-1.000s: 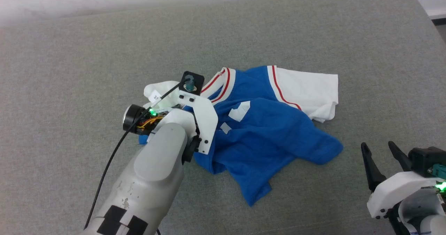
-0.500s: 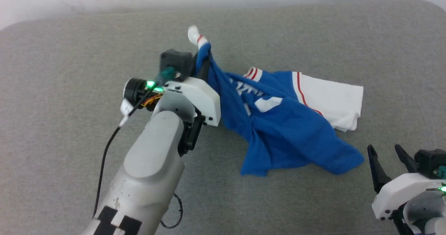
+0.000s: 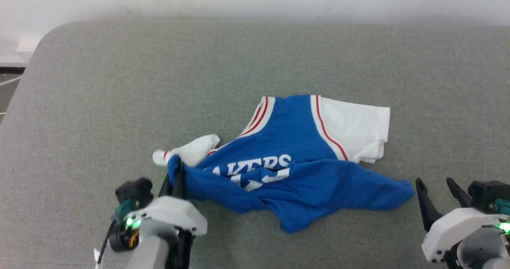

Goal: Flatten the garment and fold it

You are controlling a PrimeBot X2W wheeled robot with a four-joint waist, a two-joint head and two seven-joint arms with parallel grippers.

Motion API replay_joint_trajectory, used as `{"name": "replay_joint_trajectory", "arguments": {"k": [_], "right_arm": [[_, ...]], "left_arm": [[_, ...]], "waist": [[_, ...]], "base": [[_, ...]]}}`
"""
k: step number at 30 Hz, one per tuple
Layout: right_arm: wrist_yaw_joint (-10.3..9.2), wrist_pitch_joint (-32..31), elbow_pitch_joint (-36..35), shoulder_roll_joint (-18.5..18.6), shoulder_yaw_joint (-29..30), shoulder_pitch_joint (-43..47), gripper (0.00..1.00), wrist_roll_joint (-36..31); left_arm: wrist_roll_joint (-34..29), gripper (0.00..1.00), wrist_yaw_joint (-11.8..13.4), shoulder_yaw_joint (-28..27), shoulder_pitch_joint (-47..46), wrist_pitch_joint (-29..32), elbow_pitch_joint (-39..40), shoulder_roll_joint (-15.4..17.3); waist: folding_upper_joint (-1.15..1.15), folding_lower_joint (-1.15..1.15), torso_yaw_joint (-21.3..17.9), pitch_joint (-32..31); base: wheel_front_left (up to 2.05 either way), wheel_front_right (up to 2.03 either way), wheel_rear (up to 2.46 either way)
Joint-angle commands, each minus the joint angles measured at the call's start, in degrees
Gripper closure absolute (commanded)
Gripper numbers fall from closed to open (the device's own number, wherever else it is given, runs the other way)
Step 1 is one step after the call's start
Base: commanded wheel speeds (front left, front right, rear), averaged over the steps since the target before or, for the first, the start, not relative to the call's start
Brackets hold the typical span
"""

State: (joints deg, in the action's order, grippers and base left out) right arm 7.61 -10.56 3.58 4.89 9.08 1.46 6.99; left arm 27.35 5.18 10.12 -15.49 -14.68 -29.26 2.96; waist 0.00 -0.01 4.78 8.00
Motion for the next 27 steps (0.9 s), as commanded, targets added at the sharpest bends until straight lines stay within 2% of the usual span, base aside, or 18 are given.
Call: {"name": "replay_joint_trajectory", "arguments": {"k": [1, 2, 3, 6, 9, 14, 18, 22, 27], "right_arm": [[-0.12, -0.09, 0.10, -0.21, -0.06, 0.55, 0.00, -0.26], [-0.12, -0.11, 0.18, -0.23, -0.04, 0.62, 0.00, -0.23], [-0.12, -0.11, 0.22, -0.25, 0.13, 0.71, 0.00, -0.19], [-0.12, -0.03, 0.39, -0.25, 0.37, 0.86, 0.00, -0.18], [-0.12, 0.10, 0.12, 0.12, -0.63, 0.41, 0.00, -0.27], [-0.12, -1.08, -1.14, 2.65, -3.44, -2.66, 0.00, 0.31], [-0.12, -4.28, -0.93, 5.69, -7.18, -7.76, 0.00, 1.75], [-0.12, -10.31, 3.84, 8.93, -11.25, -14.59, 0.00, 2.71], [-0.12, -18.66, 15.24, 11.54, -13.77, -23.24, 0.00, 2.43]], "left_arm": [[-0.28, 1.00, 0.36, -1.22, 1.64, -0.29, -0.54, 0.01], [-0.10, 0.74, 0.82, -1.82, 2.74, -0.30, -1.39, -0.01], [-0.28, 0.00, 1.36, -1.92, 3.47, -0.30, -2.36, -0.02], [-0.86, 0.00, 2.90, -2.59, 4.28, -0.30, -3.56, -0.04], [-2.69, 0.00, 3.46, -2.78, 3.97, -0.31, -1.52, -0.05], [-10.35, 0.00, 3.44, -3.76, 3.77, -0.31, 10.71, 0.23], [-19.32, 0.00, 2.32, -2.47, 4.31, -0.31, 21.93, 1.80], [-26.17, 0.00, 2.16, 0.36, 5.50, -0.31, 28.18, 3.40], [-28.76, 0.00, 3.21, 3.43, 7.07, -0.31, 30.86, 3.30]], "waist": [[0.00, 0.01, 0.29, -0.49], [0.00, 0.01, 0.39, -0.69], [0.00, 0.01, 0.59, -0.83], [0.00, 0.01, 1.28, -1.23], [0.00, 0.01, 2.13, -1.63], [0.00, 0.01, 4.05, -1.75], [0.00, 0.01, 5.39, -0.60], [0.00, 0.01, 6.70, 1.07], [0.00, 0.01, 8.98, 3.03]], "base": [[0.00, 0.00, 0.00], [0.00, 0.00, 0.00], [0.00, 0.00, 0.00], [0.00, 0.00, 0.00], [0.00, 0.00, 0.00], [0.00, 0.00, 0.00], [0.00, 0.00, 0.00], [0.00, 0.00, 0.00], [0.00, 0.00, 0.00]]}}
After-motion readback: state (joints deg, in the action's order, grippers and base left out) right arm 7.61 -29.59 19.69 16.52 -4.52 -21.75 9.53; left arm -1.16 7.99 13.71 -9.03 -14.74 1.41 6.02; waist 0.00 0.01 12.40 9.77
